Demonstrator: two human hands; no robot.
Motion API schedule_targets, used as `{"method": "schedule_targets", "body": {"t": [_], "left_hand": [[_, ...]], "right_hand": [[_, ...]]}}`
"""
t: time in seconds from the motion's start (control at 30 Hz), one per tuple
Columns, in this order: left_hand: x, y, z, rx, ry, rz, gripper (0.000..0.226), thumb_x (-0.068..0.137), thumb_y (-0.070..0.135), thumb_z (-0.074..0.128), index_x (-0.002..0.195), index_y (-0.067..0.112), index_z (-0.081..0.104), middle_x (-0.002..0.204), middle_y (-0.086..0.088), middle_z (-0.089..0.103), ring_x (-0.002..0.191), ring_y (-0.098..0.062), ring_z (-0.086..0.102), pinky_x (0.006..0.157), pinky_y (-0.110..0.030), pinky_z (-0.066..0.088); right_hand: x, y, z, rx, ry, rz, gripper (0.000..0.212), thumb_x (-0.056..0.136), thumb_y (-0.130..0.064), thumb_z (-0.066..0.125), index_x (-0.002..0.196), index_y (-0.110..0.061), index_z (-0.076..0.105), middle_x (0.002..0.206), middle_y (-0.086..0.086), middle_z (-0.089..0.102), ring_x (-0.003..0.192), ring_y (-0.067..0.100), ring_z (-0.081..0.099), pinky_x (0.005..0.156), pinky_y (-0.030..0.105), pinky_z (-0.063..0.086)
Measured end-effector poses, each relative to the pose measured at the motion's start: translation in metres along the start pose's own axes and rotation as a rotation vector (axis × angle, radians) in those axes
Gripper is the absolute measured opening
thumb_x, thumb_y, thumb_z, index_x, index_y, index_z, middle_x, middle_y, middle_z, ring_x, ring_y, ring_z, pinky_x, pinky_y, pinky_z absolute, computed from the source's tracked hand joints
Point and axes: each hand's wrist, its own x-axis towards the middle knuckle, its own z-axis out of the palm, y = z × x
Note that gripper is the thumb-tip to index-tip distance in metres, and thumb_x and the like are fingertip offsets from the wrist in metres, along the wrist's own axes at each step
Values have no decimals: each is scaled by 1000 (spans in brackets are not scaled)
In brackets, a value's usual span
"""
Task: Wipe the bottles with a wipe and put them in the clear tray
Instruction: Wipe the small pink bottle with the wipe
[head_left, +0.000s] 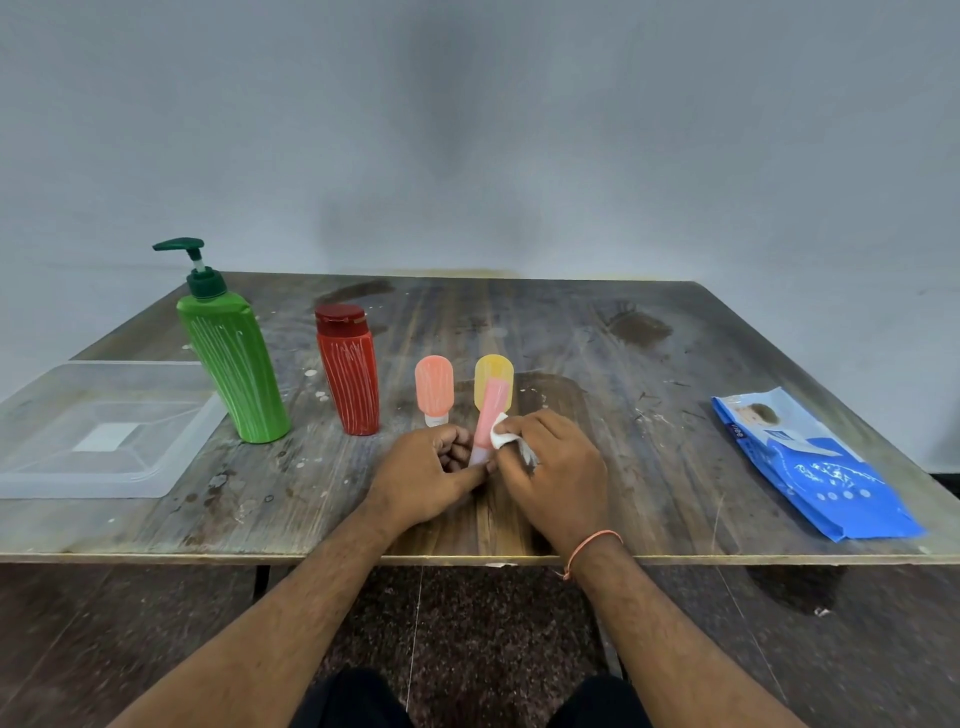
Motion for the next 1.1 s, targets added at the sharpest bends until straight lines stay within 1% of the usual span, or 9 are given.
{"method": "schedule_targets", "body": {"t": [0.1,0.17,0.3,0.5,0.67,0.77,0.87,0.97,1.1], "left_hand": [[1,-1,-1,25,-17,8,21,87,38,84,106,31,77,87,15,78,79,-7,73,79,-39,64],[1,0,-1,40,-29,23,21,90,38,81,109,32,77,90,18,78,82,-5,73,79,-39,64],[1,-1,-1,94,-16,48,20,93,38,77,112,33,77,90,24,76,82,1,71,79,-32,61],[2,-2,-2,167,-16,49,23,93,46,74,112,34,76,90,21,75,84,0,69,78,-36,61],[3,-4,-2,189,-36,59,24,93,49,69,112,36,75,89,21,74,82,-1,69,78,-41,60],[4,-4,-3,193,-49,47,32,89,58,62,112,39,73,92,20,75,86,-3,69,80,-43,60],[4,-5,-3,188,-59,49,24,94,52,64,111,38,72,92,20,74,87,-3,68,80,-43,58],[4,-6,-4,200,-69,61,18,98,47,62,110,36,70,93,17,74,87,-3,66,81,-44,57],[3,-5,-5,137,-92,66,12,103,40,61,110,35,70,100,23,74,95,1,68,86,-35,55]], "right_hand": [[1,2,1,25,-3,34,15,98,-23,71,112,-22,76,105,-7,72,94,17,67,75,38,58],[1,2,-1,53,-10,11,20,97,-20,72,116,-22,77,108,-7,73,96,16,68,78,35,58],[0,-1,-1,1,-29,-34,17,93,-20,75,109,-22,79,104,-8,73,90,15,67,74,33,56],[1,2,-1,37,-25,17,23,97,-23,69,119,-22,77,111,-7,73,97,16,68,78,35,58],[1,0,0,-11,-17,11,16,92,-21,74,107,-24,79,102,-10,73,89,15,66,73,31,55],[1,2,1,6,-16,59,19,96,-22,71,113,-24,77,107,-9,73,93,16,67,75,35,58],[1,1,0,49,-38,18,22,99,-23,70,119,-23,77,112,-8,74,97,16,69,79,35,58],[1,-1,-1,27,-46,4,19,96,-23,70,113,-22,78,109,-8,75,94,15,69,77,34,58],[1,1,-1,3,-33,58,17,100,-26,68,114,-23,76,107,-8,72,93,14,66,73,35,58]]}}
